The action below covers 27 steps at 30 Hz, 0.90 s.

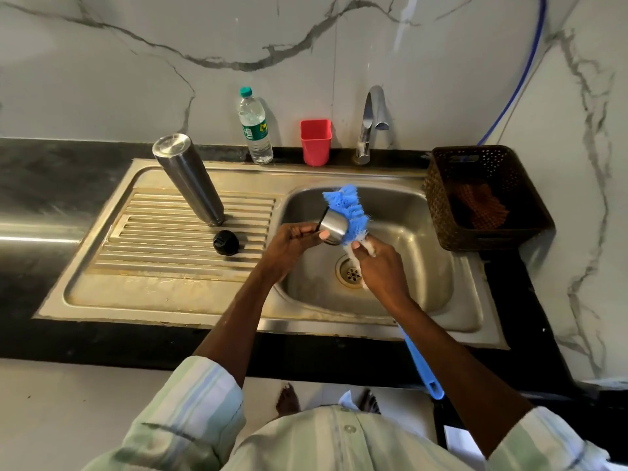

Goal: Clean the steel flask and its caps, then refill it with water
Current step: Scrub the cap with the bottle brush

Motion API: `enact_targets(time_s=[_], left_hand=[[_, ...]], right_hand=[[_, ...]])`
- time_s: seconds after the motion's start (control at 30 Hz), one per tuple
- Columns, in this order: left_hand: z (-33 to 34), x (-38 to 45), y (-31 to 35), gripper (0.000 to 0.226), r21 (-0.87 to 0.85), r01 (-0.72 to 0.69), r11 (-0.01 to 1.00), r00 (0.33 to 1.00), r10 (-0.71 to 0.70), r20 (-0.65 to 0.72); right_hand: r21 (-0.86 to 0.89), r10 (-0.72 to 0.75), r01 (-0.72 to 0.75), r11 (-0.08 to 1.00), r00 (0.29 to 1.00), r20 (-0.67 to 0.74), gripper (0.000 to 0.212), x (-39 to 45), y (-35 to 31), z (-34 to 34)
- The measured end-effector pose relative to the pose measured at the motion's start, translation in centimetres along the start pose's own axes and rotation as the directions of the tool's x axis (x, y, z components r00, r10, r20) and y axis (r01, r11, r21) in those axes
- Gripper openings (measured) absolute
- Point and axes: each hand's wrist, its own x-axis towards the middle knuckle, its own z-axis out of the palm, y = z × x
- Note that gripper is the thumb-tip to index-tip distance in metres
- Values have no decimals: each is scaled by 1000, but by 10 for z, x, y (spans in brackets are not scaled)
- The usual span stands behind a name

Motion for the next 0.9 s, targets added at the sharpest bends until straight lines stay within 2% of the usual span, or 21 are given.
enact_targets(time_s=[0.07, 0.13, 0.27, 0.43, 0.53, 0.6, 0.7, 0.8, 0.9], left_hand=[[-4, 4, -3, 22, 13, 15, 1000, 999, -14, -34], [-1, 4, -6, 22, 36, 33, 999, 999, -33, -10], [1, -3, -14, 20, -31, 8, 999, 1000, -8, 13], [0, -5, -18, 18, -201, 41, 979, 999, -39, 17], [-1, -1, -17, 15, -244, 68, 967, 997, -72, -7], [3, 1, -12, 20, -295, 97, 951, 994, -105, -11], [12, 5, -6, 21, -415, 132, 900, 976, -191, -102], [15, 9, -9, 28, -421, 133, 897, 968, -210, -140], [7, 10, -16, 16, -369, 141, 919, 972, -200, -125]], right_hand=[[-27, -66, 66, 997, 998, -5, 29, -9, -4, 1], [-66, -92, 93, 993, 996, 23, 33, -11, -7, 5], [-22, 25, -25, 999, 999, 38, 31, 8, -13, 2], [80, 166, -176, 981, 979, 114, 22, 24, 0, 1], [96, 120, -131, 987, 986, 113, 21, 16, -5, 1], [-19, 33, -31, 999, 995, 96, 28, 8, -10, 2], [-225, -69, 84, 971, 995, 76, 30, 3, -11, 9], [-145, 3, 6, 989, 998, 62, 28, 10, -8, 8], [-88, 6, -1, 996, 999, 52, 29, 11, -6, 3]])
